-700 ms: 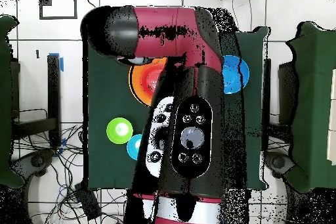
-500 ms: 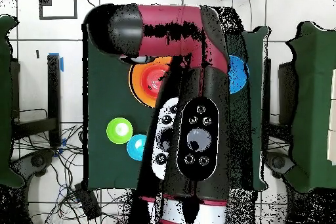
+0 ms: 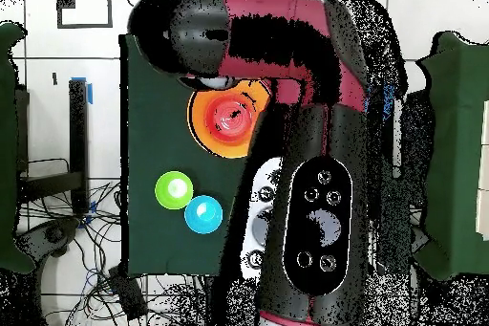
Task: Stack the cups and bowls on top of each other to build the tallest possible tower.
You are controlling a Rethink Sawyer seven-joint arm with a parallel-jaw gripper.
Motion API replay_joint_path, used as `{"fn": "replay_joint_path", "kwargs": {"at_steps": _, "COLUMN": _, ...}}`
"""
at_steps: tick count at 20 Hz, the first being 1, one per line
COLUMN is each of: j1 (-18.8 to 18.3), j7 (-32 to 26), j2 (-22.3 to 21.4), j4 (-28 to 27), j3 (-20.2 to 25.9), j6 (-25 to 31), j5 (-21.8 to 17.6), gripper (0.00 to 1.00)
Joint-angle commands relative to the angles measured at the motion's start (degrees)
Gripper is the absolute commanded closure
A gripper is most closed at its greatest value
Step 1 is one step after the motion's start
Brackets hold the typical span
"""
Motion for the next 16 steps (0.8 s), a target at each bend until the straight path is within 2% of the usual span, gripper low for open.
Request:
{"fn": "replay_joint_path", "kwargs": {"at_steps": 1, "j1": -2.05, "j7": -15.63, "j2": 1.81, "j4": -1.92, "j3": 7.19, "j6": 8.23, "j5": -2.25, "gripper": 0.00}}
{"fn": "replay_joint_path", "kwargs": {"at_steps": 5, "j1": -3.93, "j7": -19.34, "j2": 3.17, "j4": -7.08, "j3": 8.95, "j6": 12.90, "j5": -2.80, "gripper": 0.00}}
{"fn": "replay_joint_path", "kwargs": {"at_steps": 8, "j1": -5.14, "j7": -21.21, "j2": 5.15, "j4": -11.56, "j3": 9.94, "j6": 14.18, "j5": -3.95, "gripper": 0.00}}
{"fn": "replay_joint_path", "kwargs": {"at_steps": 11, "j1": -6.27, "j7": -23.35, "j2": 8.12, "j4": -15.06, "j3": 11.16, "j6": 12.85, "j5": -5.17, "gripper": 0.00}}
{"fn": "replay_joint_path", "kwargs": {"at_steps": 16, "j1": -8.19, "j7": -26.34, "j2": 11.57, "j4": -15.91, "j3": 13.24, "j6": 7.71, "j5": -5.45, "gripper": 0.00}}
